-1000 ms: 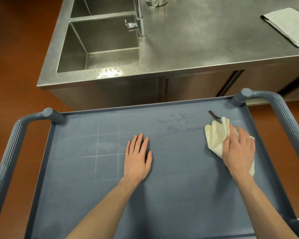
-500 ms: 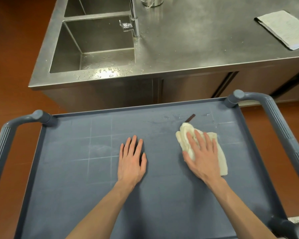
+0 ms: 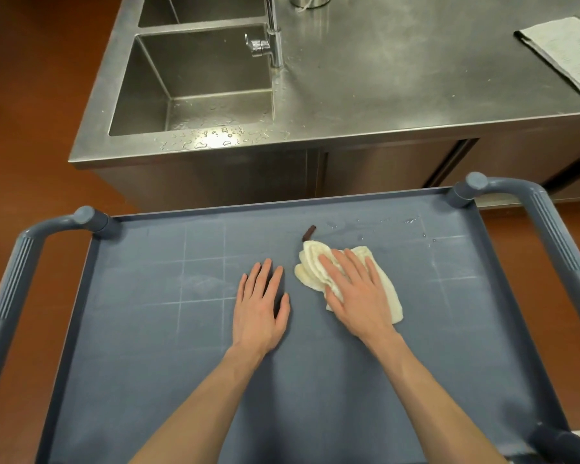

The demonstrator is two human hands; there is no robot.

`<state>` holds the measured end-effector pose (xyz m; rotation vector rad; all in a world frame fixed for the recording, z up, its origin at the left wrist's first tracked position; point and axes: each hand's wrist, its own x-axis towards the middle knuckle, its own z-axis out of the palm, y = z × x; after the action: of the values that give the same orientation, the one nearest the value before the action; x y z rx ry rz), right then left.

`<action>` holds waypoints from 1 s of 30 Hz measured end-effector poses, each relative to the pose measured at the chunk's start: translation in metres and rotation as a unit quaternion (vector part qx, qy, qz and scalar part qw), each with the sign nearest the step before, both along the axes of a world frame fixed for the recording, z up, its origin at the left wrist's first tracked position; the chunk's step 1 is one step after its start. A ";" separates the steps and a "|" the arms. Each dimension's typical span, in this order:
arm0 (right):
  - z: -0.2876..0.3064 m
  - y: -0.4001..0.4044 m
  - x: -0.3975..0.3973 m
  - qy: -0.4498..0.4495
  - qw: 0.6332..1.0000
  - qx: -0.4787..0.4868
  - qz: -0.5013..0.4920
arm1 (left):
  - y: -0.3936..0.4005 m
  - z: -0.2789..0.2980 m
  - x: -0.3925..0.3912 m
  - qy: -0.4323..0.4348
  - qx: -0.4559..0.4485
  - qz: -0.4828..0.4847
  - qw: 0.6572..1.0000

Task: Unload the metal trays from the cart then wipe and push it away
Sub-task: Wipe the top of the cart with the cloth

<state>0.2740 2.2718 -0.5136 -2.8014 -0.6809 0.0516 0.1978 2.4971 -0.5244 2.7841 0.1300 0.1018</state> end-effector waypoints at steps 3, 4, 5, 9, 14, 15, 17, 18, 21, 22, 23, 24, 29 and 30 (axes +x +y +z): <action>0.001 -0.035 0.014 -0.009 0.999 0.014 -0.037 | 0.000 0.001 -0.001 -0.001 -0.001 0.001 1.000; 0.003 -0.047 0.019 -0.011 0.998 0.019 -0.055 | 0.000 0.001 0.000 -0.003 -0.002 0.000 1.000; 0.004 -0.059 0.025 -0.013 0.997 0.023 -0.073 | 0.000 0.000 0.000 -0.004 -0.003 0.000 1.000; 0.011 -0.102 0.040 -0.025 0.990 0.030 -0.135 | 0.000 -0.001 0.000 -0.007 -0.002 -0.002 1.000; 0.014 -0.137 0.052 -0.022 0.962 0.013 -0.273 | 0.000 -0.002 0.000 -0.010 -0.006 -0.003 1.000; 0.015 -0.137 0.054 -0.018 0.958 0.008 -0.286 | 0.000 -0.002 0.000 -0.010 -0.004 -0.004 1.000; 0.015 -0.134 0.056 -0.020 0.959 0.003 -0.283 | -0.001 -0.003 0.000 -0.009 0.003 -0.003 1.000; 0.014 -0.130 0.056 -0.023 0.961 0.005 -0.274 | -0.001 -0.004 0.000 -0.007 0.005 -0.003 1.000; 0.012 -0.107 0.052 -0.032 0.976 0.015 -0.217 | -0.002 -0.004 0.000 -0.003 0.012 -0.003 1.000; 0.011 -0.096 0.050 -0.033 0.981 0.017 -0.191 | -0.002 -0.004 0.000 -0.003 0.013 -0.003 1.000; 0.010 -0.081 0.049 -0.033 0.986 0.019 -0.164 | -0.002 -0.003 0.000 -0.002 0.012 -0.002 1.000; 0.009 -0.065 0.046 -0.034 0.990 0.021 -0.137 | -0.002 -0.003 0.001 -0.002 0.011 -0.002 1.000; 0.004 0.018 0.028 -0.026 0.999 0.018 -0.012 | -0.002 -0.001 0.001 0.002 0.004 0.003 1.000; 0.004 0.029 0.025 -0.022 1.000 0.011 0.004 | -0.001 -0.001 0.001 0.002 0.003 0.004 1.000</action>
<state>0.2985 2.3010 -0.5096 -2.7863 -0.6985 -0.0152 0.1988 2.4960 -0.5259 2.7905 0.1416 0.0988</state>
